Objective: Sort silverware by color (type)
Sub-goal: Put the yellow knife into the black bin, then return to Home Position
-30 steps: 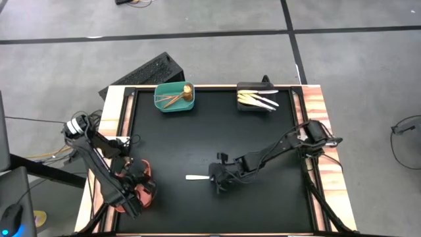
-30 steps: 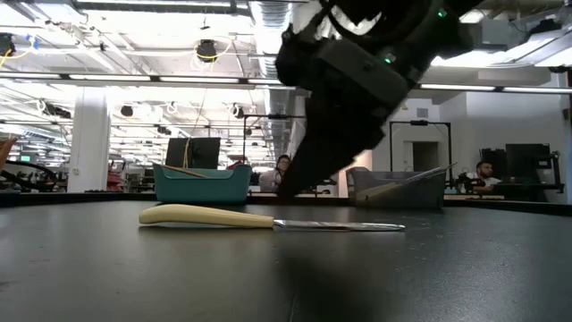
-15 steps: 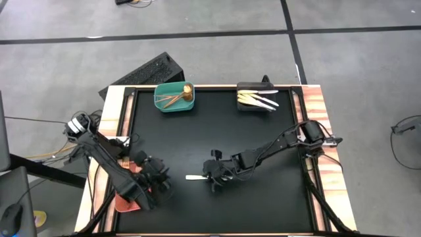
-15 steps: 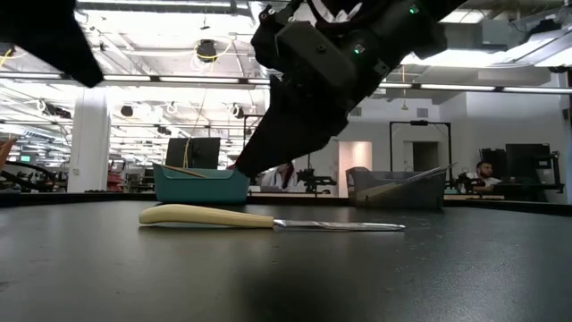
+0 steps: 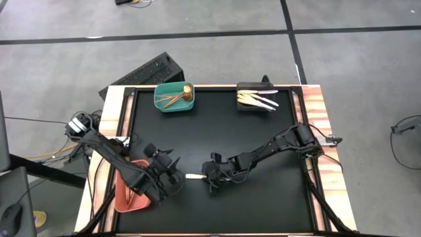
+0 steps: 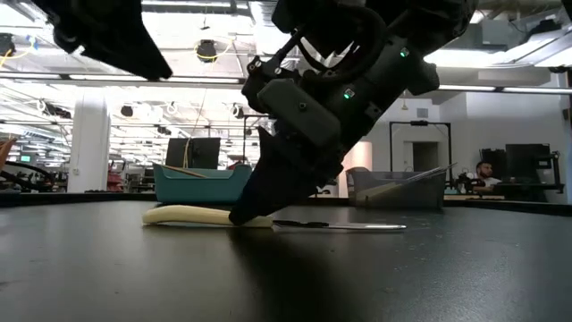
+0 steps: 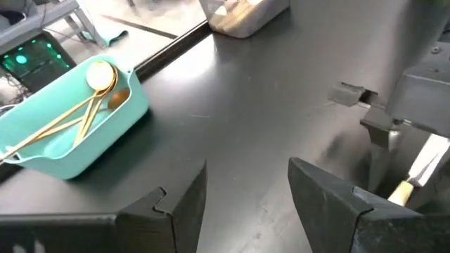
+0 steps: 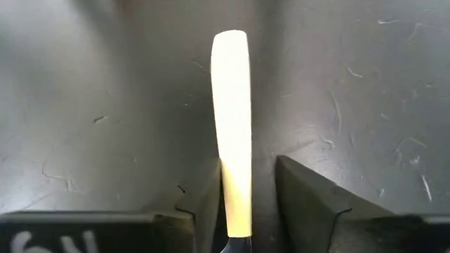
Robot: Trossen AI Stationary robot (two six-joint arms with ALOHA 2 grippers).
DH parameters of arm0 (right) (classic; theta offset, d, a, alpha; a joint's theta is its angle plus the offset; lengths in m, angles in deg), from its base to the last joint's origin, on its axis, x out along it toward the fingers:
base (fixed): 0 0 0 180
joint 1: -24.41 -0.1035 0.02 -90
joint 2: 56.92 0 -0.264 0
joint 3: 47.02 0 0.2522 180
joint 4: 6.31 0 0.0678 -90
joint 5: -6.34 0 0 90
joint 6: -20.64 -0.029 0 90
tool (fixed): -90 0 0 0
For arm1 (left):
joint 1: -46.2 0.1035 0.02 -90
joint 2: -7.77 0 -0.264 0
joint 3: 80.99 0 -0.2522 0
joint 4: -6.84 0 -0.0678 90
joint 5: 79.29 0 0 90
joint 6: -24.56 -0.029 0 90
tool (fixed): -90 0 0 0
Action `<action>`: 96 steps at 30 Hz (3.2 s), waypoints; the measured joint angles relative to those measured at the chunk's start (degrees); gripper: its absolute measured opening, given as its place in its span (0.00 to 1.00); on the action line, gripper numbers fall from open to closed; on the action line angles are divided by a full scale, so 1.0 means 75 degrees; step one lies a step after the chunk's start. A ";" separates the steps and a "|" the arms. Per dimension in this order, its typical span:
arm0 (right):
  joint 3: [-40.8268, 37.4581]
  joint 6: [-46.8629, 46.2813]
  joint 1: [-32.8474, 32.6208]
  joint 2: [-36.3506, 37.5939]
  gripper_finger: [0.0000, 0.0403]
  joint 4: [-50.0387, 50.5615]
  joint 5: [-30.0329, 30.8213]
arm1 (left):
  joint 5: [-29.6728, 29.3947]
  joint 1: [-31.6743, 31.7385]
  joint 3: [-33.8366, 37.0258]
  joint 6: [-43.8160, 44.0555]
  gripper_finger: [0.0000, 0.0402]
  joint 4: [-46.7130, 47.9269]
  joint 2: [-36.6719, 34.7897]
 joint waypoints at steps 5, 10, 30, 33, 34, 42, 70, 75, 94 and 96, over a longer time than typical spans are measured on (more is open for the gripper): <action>-0.0015 0.0256 0.0006 0.0064 0.25 0.0112 0.0234 | 0.0195 0.0199 0.0217 -0.0361 0.47 -0.0473 0.0000; -0.0015 0.0267 -0.0009 0.0073 0.08 0.0326 0.0617 | 0.0180 0.0221 0.0321 -0.0433 0.47 -0.0627 0.0000; -0.0064 0.0434 -0.0022 0.2505 0.09 0.5869 0.3316 | -0.0878 0.0656 0.0327 -0.1435 0.47 -0.2508 0.0000; -0.0064 0.0540 0.0291 0.3051 0.09 0.6852 0.3800 | -0.0551 0.0873 0.0327 -0.2536 0.47 -0.3191 0.0000; -0.0056 0.0659 0.0437 0.3202 0.09 0.7057 0.3897 | -0.0448 0.0949 0.0327 -0.2809 0.47 -0.3366 0.0000; -0.0772 0.3084 0.2333 0.4590 0.09 0.7224 0.3899 | -0.0194 0.1354 0.0327 -0.3423 0.47 -0.3712 0.0000; -0.1530 0.5401 0.7812 0.4802 0.47 0.4313 0.0851 | 0.0228 0.2937 0.1572 -0.4316 0.47 -0.5082 0.0003; -0.2204 0.3703 0.7311 0.5421 0.48 0.3388 -0.0842 | 0.1109 0.3485 0.1964 -0.5541 0.47 -0.6506 0.0003; -0.5694 0.1571 0.2105 0.7749 0.31 -0.3306 -0.1371 | 0.4331 0.3982 0.3139 -0.9520 0.47 -1.3161 -0.0073; -0.5694 0.1571 0.1664 0.7793 0.30 -0.3611 -0.1349 | 0.4251 0.3897 0.3148 -0.9739 0.47 -1.3140 -0.0280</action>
